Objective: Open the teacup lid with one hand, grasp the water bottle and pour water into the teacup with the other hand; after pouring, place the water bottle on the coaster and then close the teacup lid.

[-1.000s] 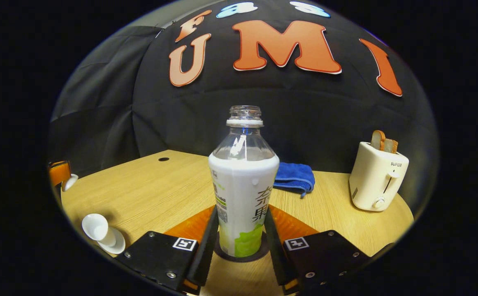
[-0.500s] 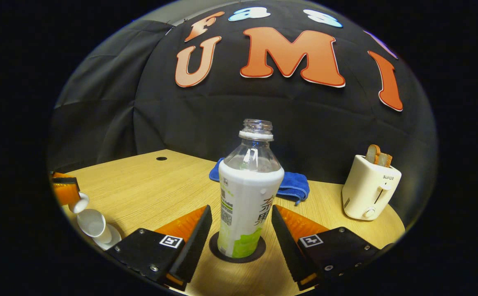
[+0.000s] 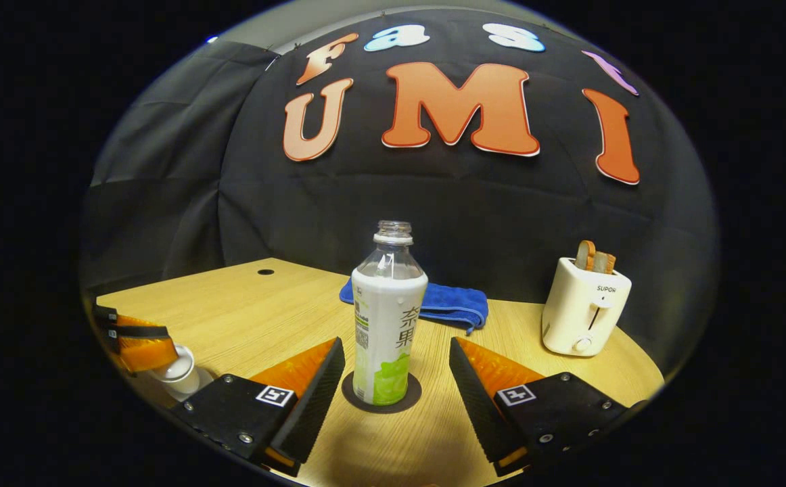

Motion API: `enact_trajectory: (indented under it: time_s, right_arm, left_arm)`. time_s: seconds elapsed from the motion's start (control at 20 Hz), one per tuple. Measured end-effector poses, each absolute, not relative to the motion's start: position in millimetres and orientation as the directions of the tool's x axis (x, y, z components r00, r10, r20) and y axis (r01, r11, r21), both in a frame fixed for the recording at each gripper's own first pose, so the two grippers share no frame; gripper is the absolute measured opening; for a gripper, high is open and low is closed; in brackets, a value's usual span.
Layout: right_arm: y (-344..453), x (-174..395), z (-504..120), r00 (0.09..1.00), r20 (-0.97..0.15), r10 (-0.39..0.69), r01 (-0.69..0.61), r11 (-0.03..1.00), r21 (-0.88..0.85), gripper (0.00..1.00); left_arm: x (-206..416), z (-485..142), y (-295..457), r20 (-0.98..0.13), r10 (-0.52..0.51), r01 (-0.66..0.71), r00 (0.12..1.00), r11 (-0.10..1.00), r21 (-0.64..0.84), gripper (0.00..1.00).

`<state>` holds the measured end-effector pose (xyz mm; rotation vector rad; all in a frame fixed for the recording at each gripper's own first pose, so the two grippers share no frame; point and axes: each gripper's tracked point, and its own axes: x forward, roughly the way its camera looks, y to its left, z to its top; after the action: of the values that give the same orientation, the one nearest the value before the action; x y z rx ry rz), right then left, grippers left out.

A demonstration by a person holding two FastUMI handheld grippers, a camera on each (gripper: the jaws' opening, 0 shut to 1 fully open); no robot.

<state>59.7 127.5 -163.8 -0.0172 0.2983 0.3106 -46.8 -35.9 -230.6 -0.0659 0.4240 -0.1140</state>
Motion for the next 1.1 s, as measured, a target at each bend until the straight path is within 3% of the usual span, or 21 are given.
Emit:
enact_trajectory:
  time_s: [0.35,0.5,0.55,0.7,0.75,0.8,1.0,1.1]
  right_arm:
    - [109,46,-143,0.929,-0.229,0.291,-0.291,0.956,0.035,0.93]
    - [99,38,-133,0.939,-0.211,0.272,-0.271,0.962,0.035,0.94]
    - [97,33,-133,0.936,-0.219,0.275,-0.274,0.961,0.037,0.93]
    - [96,20,-120,0.939,-0.202,0.28,-0.276,0.96,0.049,0.94]
    - [95,17,-113,0.942,-0.189,0.277,-0.272,0.961,0.051,0.94]
    - [93,14,-104,0.947,-0.169,0.272,-0.268,0.962,0.048,0.93]
    - [85,4,-65,0.966,-0.095,0.241,-0.239,0.97,0.039,0.94]
    - [83,-3,-48,0.969,-0.071,0.235,-0.233,0.972,0.033,0.93]
  left_arm:
    - [-47,-227,-30,-0.394,-0.077,0.073,0.916,0.997,-0.026,0.35]
    - [-45,-210,-20,-0.35,-0.034,0.027,0.936,0.999,-0.026,0.61]
    - [-42,-201,-18,-0.332,-0.026,0.02,0.943,1.0,-0.02,0.62]
    - [-33,-173,-15,-0.278,-0.013,0.009,0.96,1.0,-0.018,0.87]
    - [-30,-162,-13,-0.267,-0.011,0.008,0.964,1.0,-0.013,0.89]
    - [-27,-154,-11,-0.255,-0.007,0.006,0.967,1.0,-0.005,0.96]
    - [-16,-102,-12,-0.163,-0.015,0.014,0.987,1.0,-0.011,0.99]
    - [-15,-89,-5,-0.165,-0.004,0.009,0.986,1.0,0.025,0.95]
